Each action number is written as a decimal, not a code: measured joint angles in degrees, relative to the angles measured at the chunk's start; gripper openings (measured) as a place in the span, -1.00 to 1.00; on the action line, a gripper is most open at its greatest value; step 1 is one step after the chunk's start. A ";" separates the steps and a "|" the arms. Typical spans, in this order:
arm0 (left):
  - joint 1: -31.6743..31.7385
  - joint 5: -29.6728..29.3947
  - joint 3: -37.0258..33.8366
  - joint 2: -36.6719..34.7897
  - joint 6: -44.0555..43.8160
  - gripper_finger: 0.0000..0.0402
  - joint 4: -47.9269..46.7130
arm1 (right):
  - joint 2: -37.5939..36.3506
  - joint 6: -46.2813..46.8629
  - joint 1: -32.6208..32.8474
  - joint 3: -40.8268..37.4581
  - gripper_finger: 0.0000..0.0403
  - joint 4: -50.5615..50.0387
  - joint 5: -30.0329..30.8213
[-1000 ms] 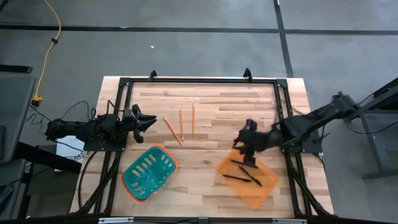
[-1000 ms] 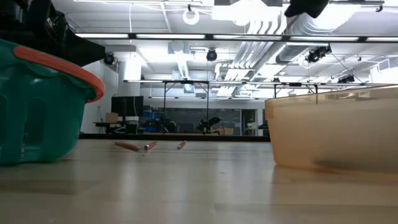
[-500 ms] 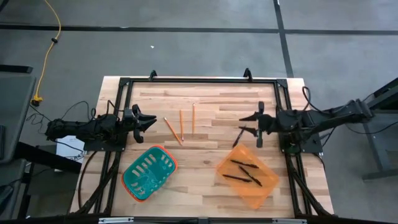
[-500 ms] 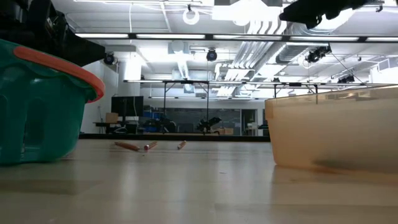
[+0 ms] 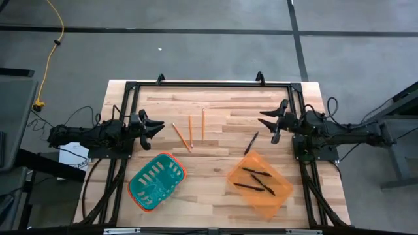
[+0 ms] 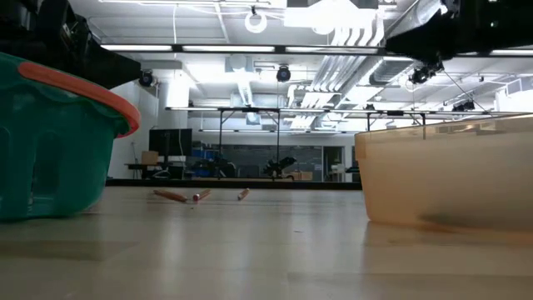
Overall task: Sort pens & pencils
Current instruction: Put the black pen into the orange bin
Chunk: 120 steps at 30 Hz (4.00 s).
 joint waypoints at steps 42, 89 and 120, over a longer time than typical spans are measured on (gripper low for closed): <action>-0.01 0.00 0.01 0.00 -0.01 -0.64 -0.01 | 60.86 74.85 -7.02 37.98 -0.36 -62.73 -13.20; -0.02 -0.01 0.00 0.00 0.01 -0.64 0.01 | 71.77 60.84 -10.68 36.00 -0.36 -54.68 -14.23; -0.01 -0.02 0.00 0.00 -0.01 -0.64 -0.01 | 71.85 48.79 -9.48 37.07 -0.36 -50.49 -8.11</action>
